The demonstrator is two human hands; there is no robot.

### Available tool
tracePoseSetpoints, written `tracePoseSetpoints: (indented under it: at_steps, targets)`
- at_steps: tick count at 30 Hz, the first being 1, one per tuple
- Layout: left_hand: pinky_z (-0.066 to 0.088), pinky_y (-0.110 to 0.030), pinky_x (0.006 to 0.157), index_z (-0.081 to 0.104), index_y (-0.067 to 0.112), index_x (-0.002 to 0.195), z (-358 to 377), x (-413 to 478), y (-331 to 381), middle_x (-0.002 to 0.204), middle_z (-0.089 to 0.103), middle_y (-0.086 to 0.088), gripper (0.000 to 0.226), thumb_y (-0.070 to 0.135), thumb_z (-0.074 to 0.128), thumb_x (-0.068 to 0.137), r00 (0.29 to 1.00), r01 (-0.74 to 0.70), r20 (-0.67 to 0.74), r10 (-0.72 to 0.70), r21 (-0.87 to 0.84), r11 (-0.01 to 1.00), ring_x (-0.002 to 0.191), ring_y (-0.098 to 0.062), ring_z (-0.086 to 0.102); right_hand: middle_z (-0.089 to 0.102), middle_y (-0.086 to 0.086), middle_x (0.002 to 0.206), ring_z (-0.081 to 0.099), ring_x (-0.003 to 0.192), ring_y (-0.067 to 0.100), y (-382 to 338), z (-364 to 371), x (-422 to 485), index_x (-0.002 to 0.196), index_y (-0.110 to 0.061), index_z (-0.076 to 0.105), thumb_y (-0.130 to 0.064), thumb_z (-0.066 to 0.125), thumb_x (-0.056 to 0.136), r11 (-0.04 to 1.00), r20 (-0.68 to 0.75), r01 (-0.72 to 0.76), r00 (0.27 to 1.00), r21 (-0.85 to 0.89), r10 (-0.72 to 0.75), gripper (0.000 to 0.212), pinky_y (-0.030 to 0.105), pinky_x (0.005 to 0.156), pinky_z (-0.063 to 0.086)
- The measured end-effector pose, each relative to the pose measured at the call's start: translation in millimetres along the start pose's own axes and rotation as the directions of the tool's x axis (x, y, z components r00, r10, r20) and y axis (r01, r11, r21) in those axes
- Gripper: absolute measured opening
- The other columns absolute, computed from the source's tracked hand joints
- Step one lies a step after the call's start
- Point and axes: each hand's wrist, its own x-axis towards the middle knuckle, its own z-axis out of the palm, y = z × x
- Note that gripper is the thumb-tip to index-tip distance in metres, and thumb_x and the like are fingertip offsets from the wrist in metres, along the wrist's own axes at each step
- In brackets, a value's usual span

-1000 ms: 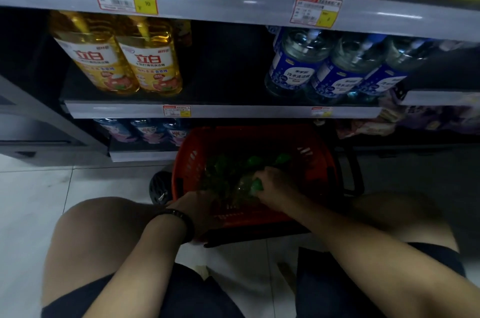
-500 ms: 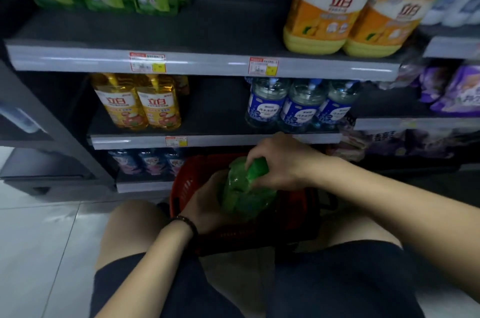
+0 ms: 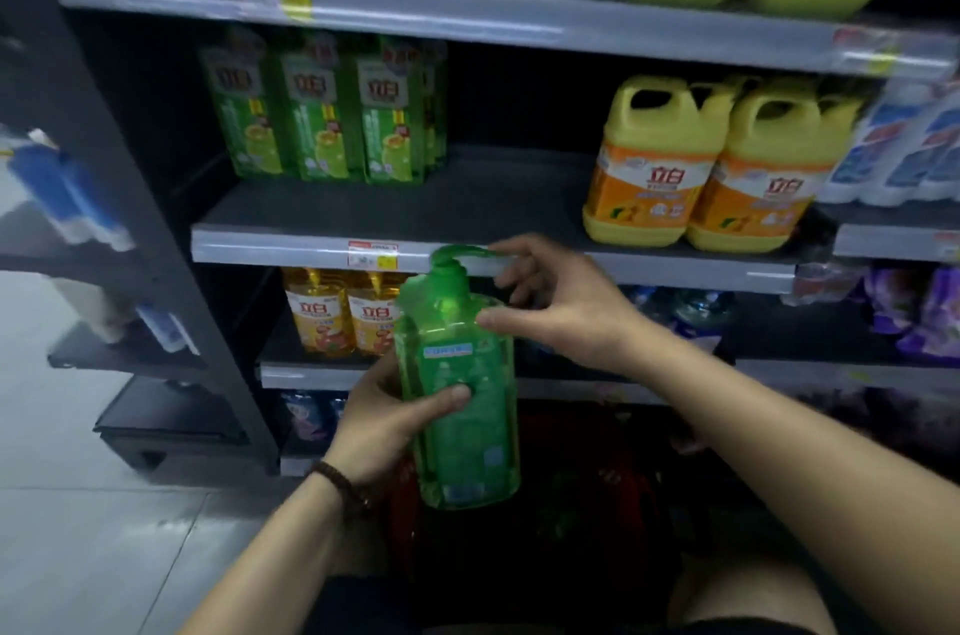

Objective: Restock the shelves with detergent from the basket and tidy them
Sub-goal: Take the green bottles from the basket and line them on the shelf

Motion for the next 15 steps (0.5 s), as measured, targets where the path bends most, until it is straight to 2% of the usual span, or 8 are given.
tracePoseSetpoints:
  at_steps: [3, 6, 9, 13, 15]
  targets:
    - [0.061, -0.049, 0.093, 0.075, 0.013, 0.118, -11.8, 2.6, 29.1, 0.117, 0.08, -0.012, 0.07, 0.036, 0.097, 0.055, 0.997, -0.047, -0.069, 0.041, -0.092, 0.995, 0.108, -0.034, 0.077, 0.071, -0.004, 0.121, 0.074, 0.103, 0.008, 6.1, 19.7, 2.7, 0.142, -0.031, 0.054, -0.038, 0.096, 0.077, 0.992, 0.119, -0.054, 0.992, 0.111, 0.041, 0.078, 0.029, 0.089, 0.062]
    - [0.062, -0.05, 0.09, 0.072, 0.005, 0.12, -27.6, 11.1, 55.3, 0.117, 0.078, -0.018, 0.063, 0.024, 0.099, 0.066, 0.994, -0.067, -0.097, 0.053, -0.145, 0.987, 0.107, -0.039, 0.076, 0.074, -0.009, 0.127, 0.072, 0.113, 0.003, -0.6, 51.6, 12.7, 0.141, -0.032, 0.055, -0.036, 0.098, 0.074, 0.989, 0.233, -0.053, 0.972, 0.14, 0.019, 0.08, 0.036, 0.099, 0.061]
    - [0.06, -0.053, 0.093, 0.074, 0.007, 0.12, -43.3, 23.0, 80.1, 0.118, 0.078, -0.017, 0.052, 0.023, 0.093, 0.074, 0.995, -0.049, -0.09, 0.038, -0.129, 0.99, 0.107, -0.038, 0.077, 0.077, -0.009, 0.125, 0.075, 0.113, 0.01, -15.1, 75.9, 35.3, 0.133, -0.031, 0.06, -0.04, 0.099, 0.065, 0.969, 0.147, -0.052, 0.989, 0.243, 0.016, 0.08, 0.047, 0.099, 0.061]
    - [0.059, -0.063, 0.095, 0.074, 0.014, 0.123, -71.5, 46.6, 109.1, 0.118, 0.079, -0.013, 0.059, 0.038, 0.093, 0.072, 0.996, -0.038, -0.089, 0.029, -0.098, 0.994, 0.107, -0.038, 0.077, 0.08, -0.01, 0.117, 0.077, 0.108, 0.012, -40.9, 88.0, 76.8, 0.123, -0.033, 0.068, -0.031, 0.098, 0.069, 0.941, 0.159, -0.093, 0.986, 0.326, 0.042, 0.062, 0.045, 0.098, 0.062]
    - [0.056, -0.065, 0.099, 0.073, 0.018, 0.125, -88.8, 64.3, 118.2, 0.123, 0.077, -0.014, 0.064, 0.045, 0.095, 0.072, 0.997, -0.03, -0.08, 0.023, -0.099, 0.995, 0.112, -0.04, 0.075, 0.081, -0.007, 0.114, 0.078, 0.105, 0.013, -55.7, 92.5, 96.5, 0.123, -0.027, 0.07, -0.025, 0.095, 0.077, 0.92, 0.19, -0.135, 0.979, 0.367, 0.068, 0.051, 0.04, 0.095, 0.063]
